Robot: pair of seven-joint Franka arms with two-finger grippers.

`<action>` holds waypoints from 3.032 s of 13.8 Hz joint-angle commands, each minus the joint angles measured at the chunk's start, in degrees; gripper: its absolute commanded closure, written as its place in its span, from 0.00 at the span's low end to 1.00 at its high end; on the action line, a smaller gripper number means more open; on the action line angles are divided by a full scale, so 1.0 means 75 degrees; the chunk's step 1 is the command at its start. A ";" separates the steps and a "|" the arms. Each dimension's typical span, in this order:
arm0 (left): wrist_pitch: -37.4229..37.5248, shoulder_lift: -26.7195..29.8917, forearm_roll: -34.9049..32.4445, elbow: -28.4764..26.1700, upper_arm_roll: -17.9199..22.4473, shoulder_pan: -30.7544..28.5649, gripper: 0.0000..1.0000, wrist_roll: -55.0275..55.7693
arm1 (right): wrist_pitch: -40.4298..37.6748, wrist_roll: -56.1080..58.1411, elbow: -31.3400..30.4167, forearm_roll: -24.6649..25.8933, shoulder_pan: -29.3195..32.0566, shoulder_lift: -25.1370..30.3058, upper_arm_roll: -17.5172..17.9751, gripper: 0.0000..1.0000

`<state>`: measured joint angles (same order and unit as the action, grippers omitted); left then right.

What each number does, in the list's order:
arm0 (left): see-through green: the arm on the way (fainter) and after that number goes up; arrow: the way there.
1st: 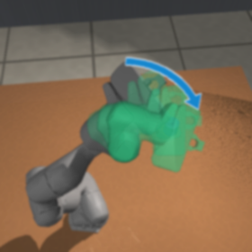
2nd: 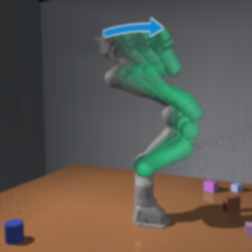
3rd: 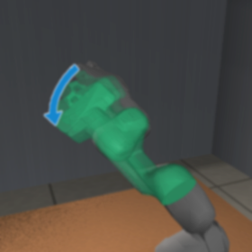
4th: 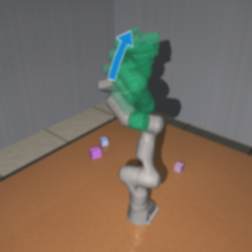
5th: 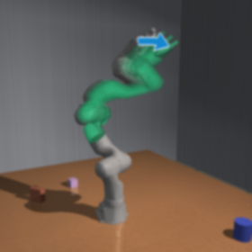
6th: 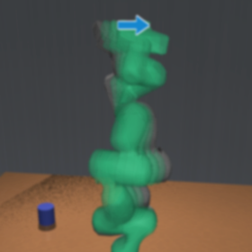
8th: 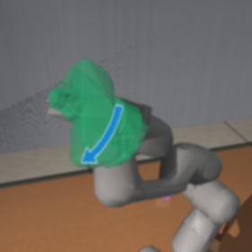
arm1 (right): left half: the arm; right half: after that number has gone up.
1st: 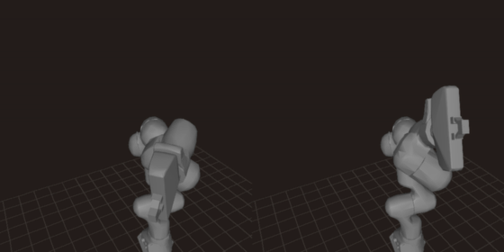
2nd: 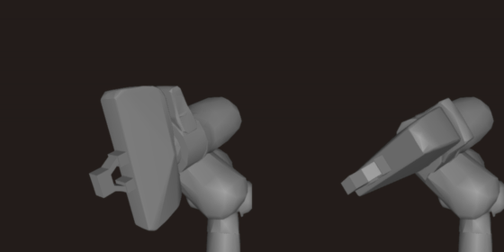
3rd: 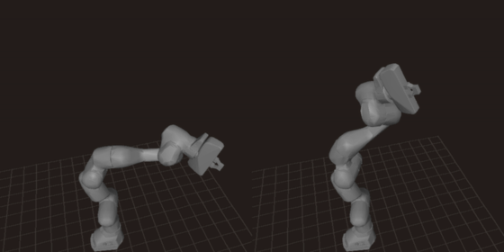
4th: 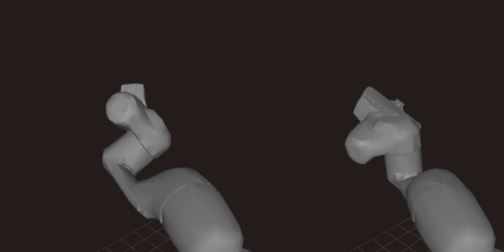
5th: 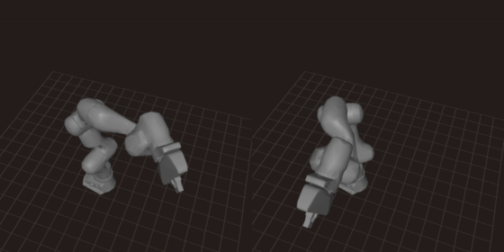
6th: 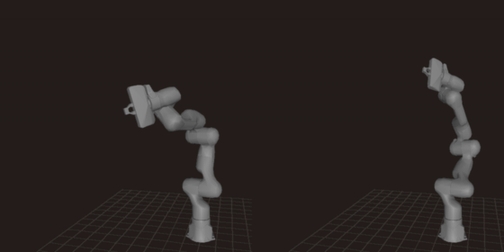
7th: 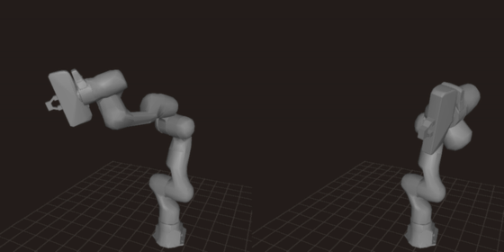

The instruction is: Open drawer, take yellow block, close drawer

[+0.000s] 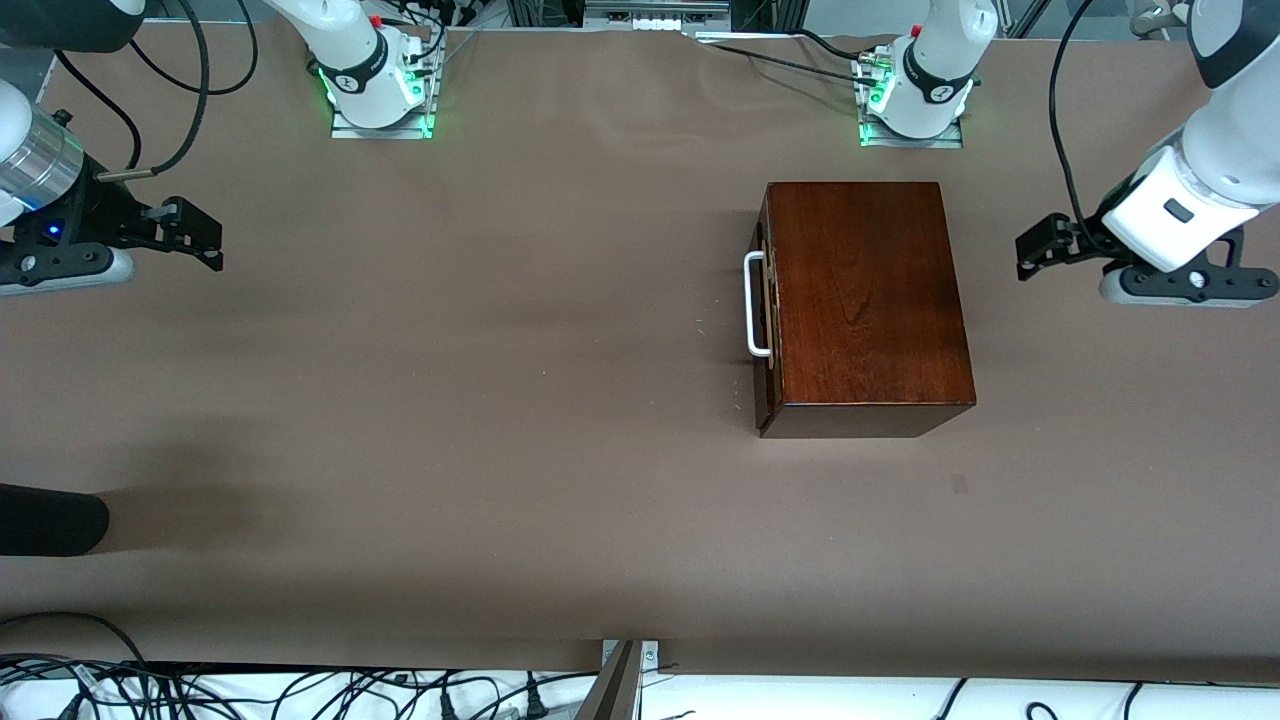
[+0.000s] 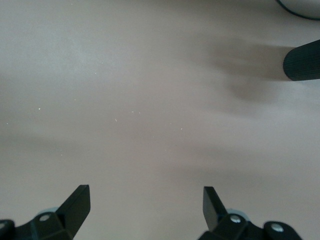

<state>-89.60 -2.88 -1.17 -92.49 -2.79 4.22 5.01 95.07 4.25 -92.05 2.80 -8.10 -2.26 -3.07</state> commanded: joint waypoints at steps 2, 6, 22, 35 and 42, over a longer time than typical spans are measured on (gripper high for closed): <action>0.0660 -0.0143 -0.0020 0.0250 -0.0003 0.0468 0.00 -0.0094 | -0.0160 -0.0074 0.0156 -0.0021 0.0072 -0.0038 0.0070 0.00; 0.0849 -0.0375 0.0448 0.0250 -0.0061 0.1228 0.00 0.0243 | -0.0160 -0.0074 0.0156 -0.0021 0.0072 -0.0038 0.0070 0.00; -0.1294 -0.2579 0.0344 0.0180 -0.0108 0.4359 0.00 0.3714 | -0.0184 -0.0062 0.0144 -0.0021 0.0072 -0.0038 0.0058 0.00; -0.2748 -0.3213 -0.0605 -0.0465 -0.0097 0.4465 0.00 0.4137 | -0.0184 -0.0062 0.0144 -0.0021 0.0072 -0.0038 0.0058 0.00; -0.3393 -0.3459 -0.0617 -0.0734 -0.0096 0.4465 0.00 0.4254 | -0.0184 -0.0062 0.0144 -0.0021 0.0072 -0.0038 0.0058 0.00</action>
<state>-112.93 -28.21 -4.36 -96.36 -4.00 37.30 35.89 94.89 4.25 -92.05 2.80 -8.10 -2.27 -3.06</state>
